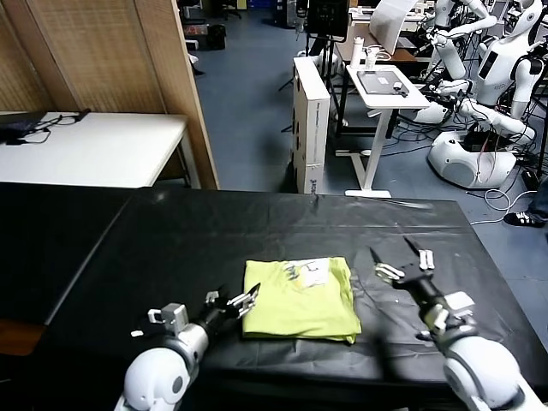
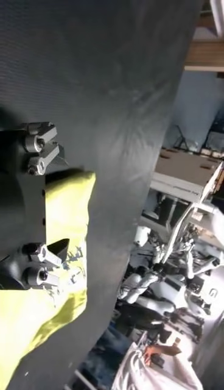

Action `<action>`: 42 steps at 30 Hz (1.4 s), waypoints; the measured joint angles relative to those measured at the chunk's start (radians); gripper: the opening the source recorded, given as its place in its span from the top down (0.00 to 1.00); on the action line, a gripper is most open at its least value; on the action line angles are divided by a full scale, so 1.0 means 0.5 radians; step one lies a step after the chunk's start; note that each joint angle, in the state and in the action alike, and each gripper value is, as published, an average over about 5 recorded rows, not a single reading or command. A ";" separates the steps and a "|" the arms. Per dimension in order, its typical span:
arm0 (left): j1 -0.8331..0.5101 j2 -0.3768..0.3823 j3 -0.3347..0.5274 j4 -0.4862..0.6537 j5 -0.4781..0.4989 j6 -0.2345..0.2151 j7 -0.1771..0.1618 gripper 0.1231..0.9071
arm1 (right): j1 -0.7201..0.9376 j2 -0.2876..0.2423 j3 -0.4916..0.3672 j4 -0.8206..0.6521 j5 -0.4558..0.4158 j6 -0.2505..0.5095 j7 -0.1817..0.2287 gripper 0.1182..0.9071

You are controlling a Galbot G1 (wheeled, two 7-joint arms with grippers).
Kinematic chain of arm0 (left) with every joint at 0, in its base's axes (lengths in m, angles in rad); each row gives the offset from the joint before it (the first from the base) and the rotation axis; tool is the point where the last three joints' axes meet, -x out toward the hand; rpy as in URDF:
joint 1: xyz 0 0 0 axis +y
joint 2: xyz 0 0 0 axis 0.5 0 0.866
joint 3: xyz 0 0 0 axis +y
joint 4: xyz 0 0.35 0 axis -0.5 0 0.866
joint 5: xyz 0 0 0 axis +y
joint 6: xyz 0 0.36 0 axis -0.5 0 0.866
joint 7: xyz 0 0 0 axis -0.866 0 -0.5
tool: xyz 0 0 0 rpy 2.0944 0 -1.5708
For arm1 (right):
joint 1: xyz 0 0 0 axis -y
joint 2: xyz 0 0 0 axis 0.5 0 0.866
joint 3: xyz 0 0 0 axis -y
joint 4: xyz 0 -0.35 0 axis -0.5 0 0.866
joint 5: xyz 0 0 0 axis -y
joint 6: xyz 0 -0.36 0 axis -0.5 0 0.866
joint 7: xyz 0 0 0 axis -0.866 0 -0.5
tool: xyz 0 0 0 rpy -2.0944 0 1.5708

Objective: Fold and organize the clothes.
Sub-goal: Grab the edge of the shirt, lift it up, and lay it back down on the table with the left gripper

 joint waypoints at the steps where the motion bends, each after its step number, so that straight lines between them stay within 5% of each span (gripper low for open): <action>1: 0.003 -0.010 0.000 0.013 0.002 -0.027 0.000 0.00 | -0.026 0.005 0.017 0.011 0.001 0.005 -0.003 0.00; 11: 0.027 -0.125 -0.008 0.097 0.039 -0.175 -0.015 0.00 | -0.095 0.015 0.055 0.049 0.008 0.020 -0.009 0.00; 30: 0.090 -0.251 0.001 0.139 0.106 -0.251 -0.010 0.05 | -0.057 0.017 0.003 0.020 -0.006 0.018 -0.013 0.00; 34: 0.105 -0.257 0.001 0.136 0.070 -0.252 -0.005 0.26 | -0.050 0.018 -0.004 0.019 -0.015 0.017 -0.013 0.00; 42: 0.122 -0.266 0.002 0.112 -0.010 -0.237 0.016 0.86 | -0.038 0.021 -0.013 0.011 -0.042 0.013 -0.010 0.00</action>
